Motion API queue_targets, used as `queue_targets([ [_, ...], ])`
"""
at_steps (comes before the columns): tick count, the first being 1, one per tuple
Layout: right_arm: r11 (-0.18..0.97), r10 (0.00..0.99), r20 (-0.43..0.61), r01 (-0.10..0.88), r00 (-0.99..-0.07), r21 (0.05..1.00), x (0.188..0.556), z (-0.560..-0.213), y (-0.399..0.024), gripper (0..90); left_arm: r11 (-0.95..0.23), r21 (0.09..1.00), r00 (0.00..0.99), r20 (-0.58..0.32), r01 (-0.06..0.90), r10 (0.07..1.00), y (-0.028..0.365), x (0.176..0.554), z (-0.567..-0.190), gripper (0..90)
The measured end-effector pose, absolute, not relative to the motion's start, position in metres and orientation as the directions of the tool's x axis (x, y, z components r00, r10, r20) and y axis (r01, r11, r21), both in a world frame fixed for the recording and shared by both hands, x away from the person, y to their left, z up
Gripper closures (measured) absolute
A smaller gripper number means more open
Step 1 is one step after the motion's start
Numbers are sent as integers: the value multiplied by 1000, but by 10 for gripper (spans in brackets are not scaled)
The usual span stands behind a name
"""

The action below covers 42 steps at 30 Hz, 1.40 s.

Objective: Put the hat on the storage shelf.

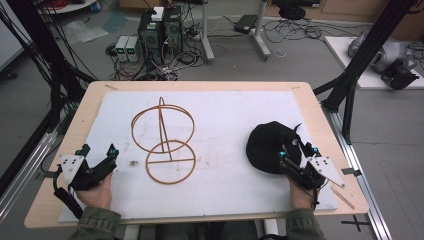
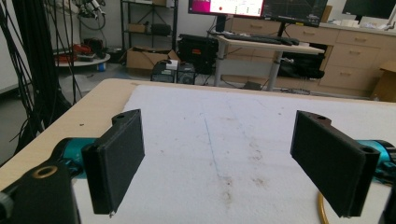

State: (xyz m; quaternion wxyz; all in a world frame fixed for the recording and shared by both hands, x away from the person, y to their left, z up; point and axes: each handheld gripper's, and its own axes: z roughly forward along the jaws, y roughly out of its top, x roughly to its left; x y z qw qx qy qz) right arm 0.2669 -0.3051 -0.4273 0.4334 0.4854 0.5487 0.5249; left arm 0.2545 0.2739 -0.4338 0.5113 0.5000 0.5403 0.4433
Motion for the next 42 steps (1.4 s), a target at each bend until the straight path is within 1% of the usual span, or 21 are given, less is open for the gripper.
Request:
queue_targets([
  [32, -32, 986, 45, 83, -157, 996, 267, -426, -306, 161, 107, 990, 24, -110, 90, 994, 275, 255, -434, 178],
  [42, -24, 984, 39, 92, -171, 996, 273, -426, -304, 161, 105, 990, 22, -107, 92, 994, 276, 255, -434, 178],
])
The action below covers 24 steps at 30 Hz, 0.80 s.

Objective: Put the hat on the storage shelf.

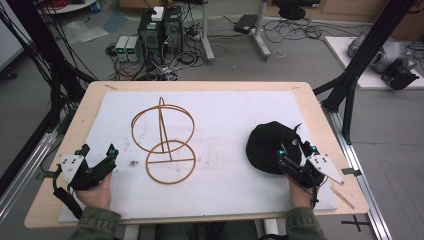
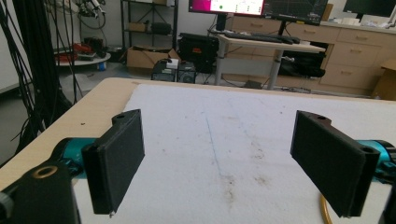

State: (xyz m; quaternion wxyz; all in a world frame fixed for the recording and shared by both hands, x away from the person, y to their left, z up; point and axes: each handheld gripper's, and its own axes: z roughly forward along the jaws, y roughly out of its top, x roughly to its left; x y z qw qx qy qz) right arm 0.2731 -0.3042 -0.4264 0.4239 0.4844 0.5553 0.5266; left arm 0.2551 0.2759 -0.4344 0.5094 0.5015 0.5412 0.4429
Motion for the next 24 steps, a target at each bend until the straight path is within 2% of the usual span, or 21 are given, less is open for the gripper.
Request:
queue_targets([
  [19, 2, 980, 31, 165, -198, 986, 290, -428, -294, 162, 100, 991, 3, -101, 86, 995, 282, 256, -435, 179],
  [24, 39, 979, 0, 181, -206, 983, 296, -430, -290, 162, 98, 991, 3, -99, 89, 995, 283, 255, -435, 179],
])
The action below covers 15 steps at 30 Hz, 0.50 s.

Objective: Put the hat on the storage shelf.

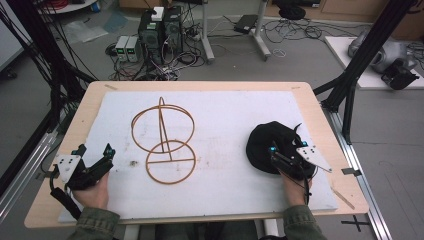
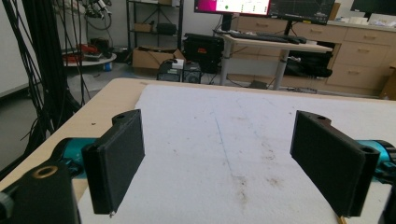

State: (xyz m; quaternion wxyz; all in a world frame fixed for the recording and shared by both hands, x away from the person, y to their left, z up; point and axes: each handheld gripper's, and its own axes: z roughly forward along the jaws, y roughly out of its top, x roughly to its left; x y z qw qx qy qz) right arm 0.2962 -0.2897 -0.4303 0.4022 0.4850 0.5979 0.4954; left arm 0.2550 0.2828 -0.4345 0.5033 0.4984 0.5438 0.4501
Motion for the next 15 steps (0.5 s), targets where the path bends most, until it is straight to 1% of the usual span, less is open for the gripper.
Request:
queue_targets([
  [6, 54, 979, -3, 250, -202, 967, 303, -434, -282, 163, 97, 992, -6, -97, 85, 995, 285, 254, -434, 181],
  [9, 58, 980, -6, 258, -201, 964, 304, -434, -281, 171, 100, 991, -7, -99, 85, 995, 285, 253, -434, 182],
  [12, 55, 977, 9, 288, -215, 956, 305, -435, -279, 204, 98, 991, -5, -98, 87, 995, 285, 254, -434, 182],
  [15, 57, 976, 8, 294, -216, 954, 305, -436, -278, 287, 103, 991, -2, -103, 85, 995, 284, 254, -435, 182],
])
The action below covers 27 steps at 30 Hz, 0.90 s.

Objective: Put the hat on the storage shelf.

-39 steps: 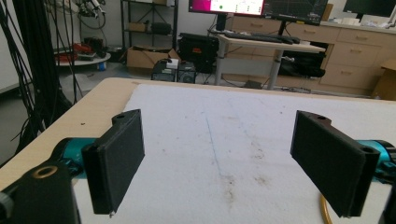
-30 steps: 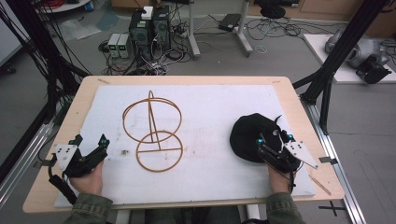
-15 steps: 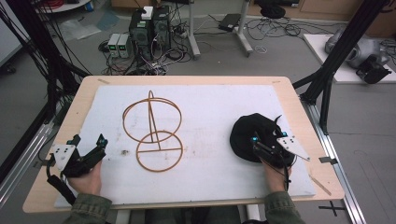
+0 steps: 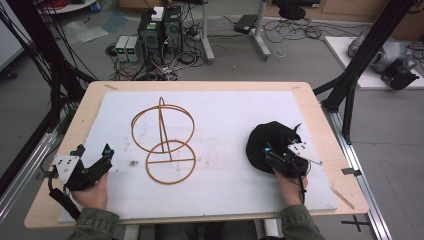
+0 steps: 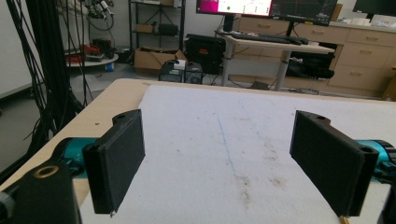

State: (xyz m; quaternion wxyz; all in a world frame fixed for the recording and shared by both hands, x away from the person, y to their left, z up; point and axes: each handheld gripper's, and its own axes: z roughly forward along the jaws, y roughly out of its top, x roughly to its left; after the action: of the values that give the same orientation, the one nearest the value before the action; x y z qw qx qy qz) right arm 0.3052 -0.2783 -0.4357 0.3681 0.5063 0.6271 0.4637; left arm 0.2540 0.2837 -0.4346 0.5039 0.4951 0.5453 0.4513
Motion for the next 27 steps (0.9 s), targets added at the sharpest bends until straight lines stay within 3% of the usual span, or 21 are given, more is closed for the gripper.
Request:
queue_targets([
  [3, 22, 978, 43, 308, -203, 951, 304, -434, -279, 407, 96, 991, 2, -97, 88, 995, 283, 254, -435, 182],
  [7, -39, 980, 104, 349, -169, 936, 303, -429, -283, 675, 97, 991, 1, -97, 88, 995, 283, 254, -435, 182],
  [8, -39, 980, 104, 349, -169, 936, 303, -429, -283, 675, 97, 991, 1, -98, 88, 995, 283, 254, -435, 182],
  [9, -41, 980, 107, 363, -165, 931, 303, -427, -283, 780, 96, 991, 2, -97, 88, 995, 283, 254, -435, 182],
  [11, -31, 981, 97, 364, -166, 931, 302, -425, -281, 850, 95, 991, 2, -95, 90, 995, 283, 254, -435, 183],
  [27, -36, 976, 112, 367, -187, 930, 302, -424, -282, 872, 96, 992, 6, -96, 88, 995, 283, 254, -435, 184],
])
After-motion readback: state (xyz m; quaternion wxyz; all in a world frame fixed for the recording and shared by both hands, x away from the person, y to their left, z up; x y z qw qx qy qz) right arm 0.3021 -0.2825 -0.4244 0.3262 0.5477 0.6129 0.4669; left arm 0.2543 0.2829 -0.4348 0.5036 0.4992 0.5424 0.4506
